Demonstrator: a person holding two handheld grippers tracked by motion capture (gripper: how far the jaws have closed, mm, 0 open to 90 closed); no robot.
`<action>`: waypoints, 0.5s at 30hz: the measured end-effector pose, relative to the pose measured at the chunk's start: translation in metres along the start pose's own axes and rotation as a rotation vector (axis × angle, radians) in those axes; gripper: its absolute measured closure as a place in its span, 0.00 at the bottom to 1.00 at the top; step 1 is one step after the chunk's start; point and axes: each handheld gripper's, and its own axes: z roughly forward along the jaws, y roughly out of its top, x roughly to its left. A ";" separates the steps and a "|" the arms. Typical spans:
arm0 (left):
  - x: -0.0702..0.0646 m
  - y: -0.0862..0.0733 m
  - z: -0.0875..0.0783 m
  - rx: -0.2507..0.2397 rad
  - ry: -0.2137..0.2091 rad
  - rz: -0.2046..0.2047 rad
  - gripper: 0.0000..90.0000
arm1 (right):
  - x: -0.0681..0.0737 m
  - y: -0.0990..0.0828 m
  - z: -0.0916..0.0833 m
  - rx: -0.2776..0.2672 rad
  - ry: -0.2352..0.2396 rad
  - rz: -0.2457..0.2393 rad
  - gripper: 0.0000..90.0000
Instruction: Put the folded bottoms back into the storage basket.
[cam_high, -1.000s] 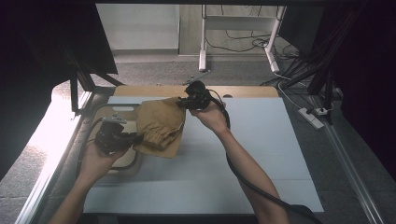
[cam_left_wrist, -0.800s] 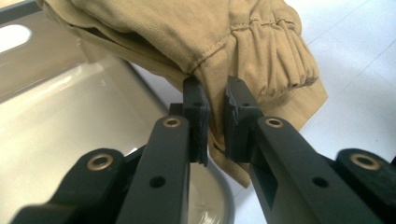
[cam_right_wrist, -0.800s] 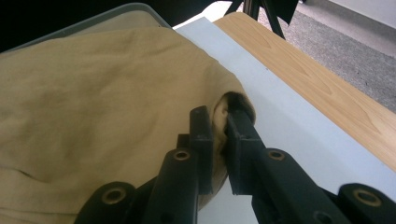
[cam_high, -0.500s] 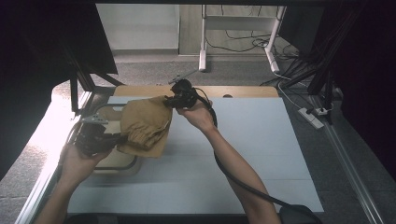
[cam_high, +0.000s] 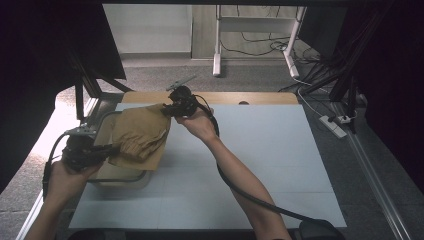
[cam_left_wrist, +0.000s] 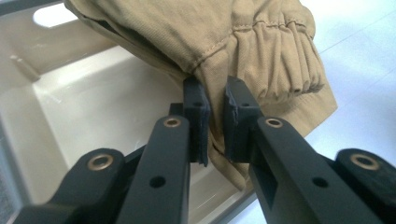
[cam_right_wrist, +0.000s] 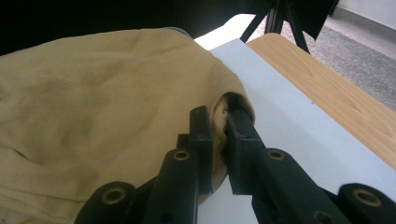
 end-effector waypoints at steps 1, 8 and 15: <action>0.002 -0.002 -0.001 -0.001 0.004 -0.004 0.89 | 0.002 0.001 0.002 0.003 0.002 0.002 0.91; 0.014 -0.013 -0.009 -0.001 0.028 -0.028 0.89 | 0.011 0.005 0.019 0.002 0.018 -0.010 0.91; 0.023 -0.022 -0.015 0.003 0.053 -0.046 0.89 | 0.019 0.009 0.034 0.005 0.030 -0.021 0.91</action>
